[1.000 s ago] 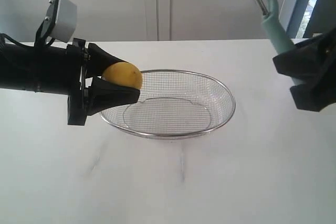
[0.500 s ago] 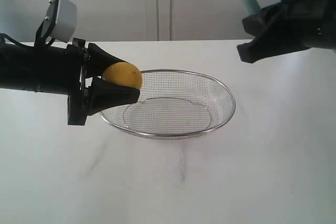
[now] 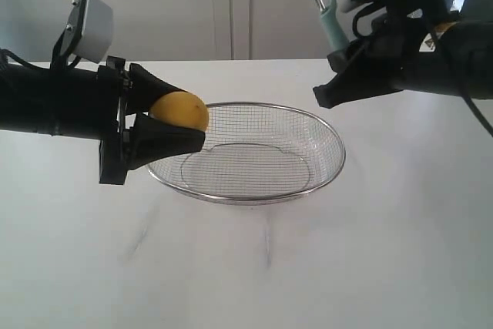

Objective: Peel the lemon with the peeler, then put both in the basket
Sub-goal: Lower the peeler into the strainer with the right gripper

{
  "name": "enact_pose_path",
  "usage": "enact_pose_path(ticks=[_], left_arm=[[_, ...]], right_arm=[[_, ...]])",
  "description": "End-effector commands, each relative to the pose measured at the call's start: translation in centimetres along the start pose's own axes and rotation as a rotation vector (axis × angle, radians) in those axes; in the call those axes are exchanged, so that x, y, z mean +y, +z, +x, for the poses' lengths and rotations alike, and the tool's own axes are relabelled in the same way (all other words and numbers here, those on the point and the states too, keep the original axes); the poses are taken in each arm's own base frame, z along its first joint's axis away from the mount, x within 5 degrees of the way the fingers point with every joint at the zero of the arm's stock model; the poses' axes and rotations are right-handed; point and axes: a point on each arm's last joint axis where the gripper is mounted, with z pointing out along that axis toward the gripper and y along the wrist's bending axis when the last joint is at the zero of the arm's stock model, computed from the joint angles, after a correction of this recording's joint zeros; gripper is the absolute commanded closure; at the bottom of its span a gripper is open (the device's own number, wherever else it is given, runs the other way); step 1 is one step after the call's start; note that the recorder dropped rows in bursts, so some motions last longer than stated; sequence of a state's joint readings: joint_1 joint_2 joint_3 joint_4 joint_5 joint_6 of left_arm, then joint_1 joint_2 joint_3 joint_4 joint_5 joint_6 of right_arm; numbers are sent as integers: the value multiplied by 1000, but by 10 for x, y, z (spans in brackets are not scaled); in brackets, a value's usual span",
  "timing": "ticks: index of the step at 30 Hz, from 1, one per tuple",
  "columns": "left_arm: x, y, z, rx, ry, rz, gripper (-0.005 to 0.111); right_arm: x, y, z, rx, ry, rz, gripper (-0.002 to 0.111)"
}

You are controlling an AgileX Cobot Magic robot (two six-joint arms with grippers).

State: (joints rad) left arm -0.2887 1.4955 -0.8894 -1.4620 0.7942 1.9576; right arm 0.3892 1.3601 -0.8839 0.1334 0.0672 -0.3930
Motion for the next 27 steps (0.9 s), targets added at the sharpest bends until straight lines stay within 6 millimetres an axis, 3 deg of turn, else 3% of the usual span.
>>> enact_pose_path(ticks=[1,12,21,27], left_arm=[[-3,-1,-3,-25,48,11,107],[-3,-1,-3,-29,48,17,107],[-3,-1,-3,-28,48,15,107],[-3,-1,-3,-29,48,17,107]], right_arm=[[-3,11,5,12,8,12,108],[2,43,28,100,11,-8,108],[4,64,38,75,8,11,108],[21,76,46,99,-11,-29,108]])
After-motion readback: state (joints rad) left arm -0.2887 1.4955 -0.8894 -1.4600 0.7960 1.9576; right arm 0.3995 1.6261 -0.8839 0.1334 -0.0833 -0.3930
